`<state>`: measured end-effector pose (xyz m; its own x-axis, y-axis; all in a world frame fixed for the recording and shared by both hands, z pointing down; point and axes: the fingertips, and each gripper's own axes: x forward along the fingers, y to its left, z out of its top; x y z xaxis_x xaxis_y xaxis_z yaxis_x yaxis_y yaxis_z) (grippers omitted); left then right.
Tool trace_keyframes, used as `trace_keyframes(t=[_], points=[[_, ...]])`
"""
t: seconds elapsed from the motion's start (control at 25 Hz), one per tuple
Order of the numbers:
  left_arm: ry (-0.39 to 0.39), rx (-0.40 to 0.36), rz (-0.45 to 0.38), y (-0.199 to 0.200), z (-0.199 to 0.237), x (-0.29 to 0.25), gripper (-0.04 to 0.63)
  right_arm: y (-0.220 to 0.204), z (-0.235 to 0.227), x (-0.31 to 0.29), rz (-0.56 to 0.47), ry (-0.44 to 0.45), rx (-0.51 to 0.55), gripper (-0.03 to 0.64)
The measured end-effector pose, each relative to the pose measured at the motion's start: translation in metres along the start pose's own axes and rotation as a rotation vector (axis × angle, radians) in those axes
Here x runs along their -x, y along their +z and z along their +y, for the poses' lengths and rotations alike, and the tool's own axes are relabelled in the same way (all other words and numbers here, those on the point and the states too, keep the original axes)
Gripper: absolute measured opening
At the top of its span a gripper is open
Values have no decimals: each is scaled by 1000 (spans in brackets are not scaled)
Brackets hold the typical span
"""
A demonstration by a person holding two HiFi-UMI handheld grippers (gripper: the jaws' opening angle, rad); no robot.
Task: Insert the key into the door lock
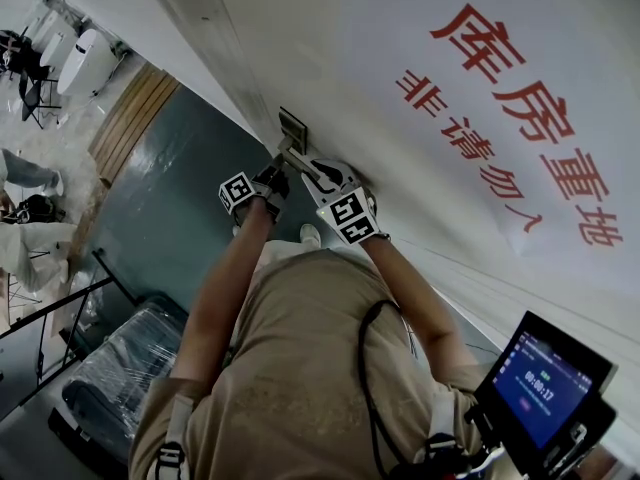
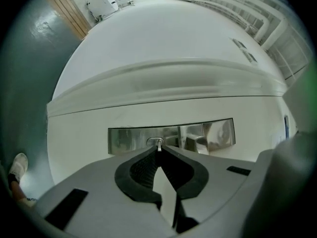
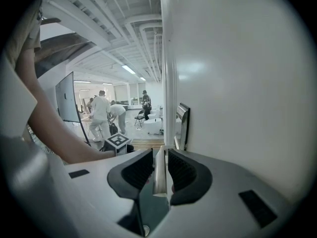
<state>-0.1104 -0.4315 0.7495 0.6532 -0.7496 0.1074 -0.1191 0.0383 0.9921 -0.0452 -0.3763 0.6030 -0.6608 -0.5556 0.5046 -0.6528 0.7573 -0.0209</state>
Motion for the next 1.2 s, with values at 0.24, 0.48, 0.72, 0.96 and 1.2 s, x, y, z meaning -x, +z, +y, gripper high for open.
trace_keyframes(t=[0.24,0.48,0.72,0.96,1.2], points=[[-12,14,-24,-3,0,0,34,1,2,-2,1,3,2,104],[-11,35,-46,-3,0,-1,34,1,4,-1,6,7,9,104],[0,12,-23,-1,1,-2,34,-4,4,1,16,1,6,104],[2,33,-30,-4,1,-2,34,-4,6,3,14,-3,1,104],[6,-2,-21,-3,1,-2,34,-3,7,2,11,-3,-2,104]])
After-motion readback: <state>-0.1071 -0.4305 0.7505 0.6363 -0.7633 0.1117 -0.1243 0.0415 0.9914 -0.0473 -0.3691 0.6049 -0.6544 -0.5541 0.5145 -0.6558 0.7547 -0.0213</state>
